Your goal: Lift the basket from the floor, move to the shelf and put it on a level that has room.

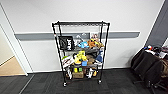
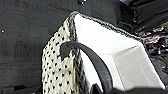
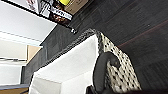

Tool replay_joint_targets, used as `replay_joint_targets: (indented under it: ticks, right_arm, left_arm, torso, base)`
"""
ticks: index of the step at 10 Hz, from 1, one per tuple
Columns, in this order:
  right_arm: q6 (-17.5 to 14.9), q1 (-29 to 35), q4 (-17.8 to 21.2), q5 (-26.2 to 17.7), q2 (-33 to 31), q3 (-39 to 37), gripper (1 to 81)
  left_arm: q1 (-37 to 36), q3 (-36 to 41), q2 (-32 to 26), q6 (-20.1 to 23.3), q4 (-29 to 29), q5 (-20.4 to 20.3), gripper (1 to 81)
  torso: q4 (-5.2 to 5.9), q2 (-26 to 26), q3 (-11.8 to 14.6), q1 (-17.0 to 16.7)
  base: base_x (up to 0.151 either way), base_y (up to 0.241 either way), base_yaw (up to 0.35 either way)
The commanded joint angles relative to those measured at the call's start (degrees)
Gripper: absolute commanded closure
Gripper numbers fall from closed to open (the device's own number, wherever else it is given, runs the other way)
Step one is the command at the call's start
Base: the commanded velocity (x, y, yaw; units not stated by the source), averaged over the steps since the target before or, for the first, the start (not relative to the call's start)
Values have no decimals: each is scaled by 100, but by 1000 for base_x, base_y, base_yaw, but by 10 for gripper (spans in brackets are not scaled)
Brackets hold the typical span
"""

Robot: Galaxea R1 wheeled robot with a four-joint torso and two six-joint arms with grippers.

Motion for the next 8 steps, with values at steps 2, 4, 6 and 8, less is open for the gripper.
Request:
replay_joint_targets:
  ticks: [2,4,6,8]
  right_arm:
    - [21,420,0,-137,-345,409,811]
    - [3,367,0,-137,-644,805,811]
    - [12,323,0,-49,-864,1139,811]
    - [12,280,9,-5,-891,1192,811]
  left_arm:
    - [-398,294,-218,17,-32,165,811]
    - [-390,671,-367,17,-32,42,811]
    - [-364,901,-447,17,-23,16,811]
    - [-302,875,-411,17,-15,16,811]
  torso:
    - [0,739,0,-476]
    - [0,1117,0,-723]
    - [0,1532,0,-994]
    - [0,1915,0,-1244]
  base:
    - [0,0,0]
    - [0,0,0]
    - [0,0,0]
    - [0,0,0]
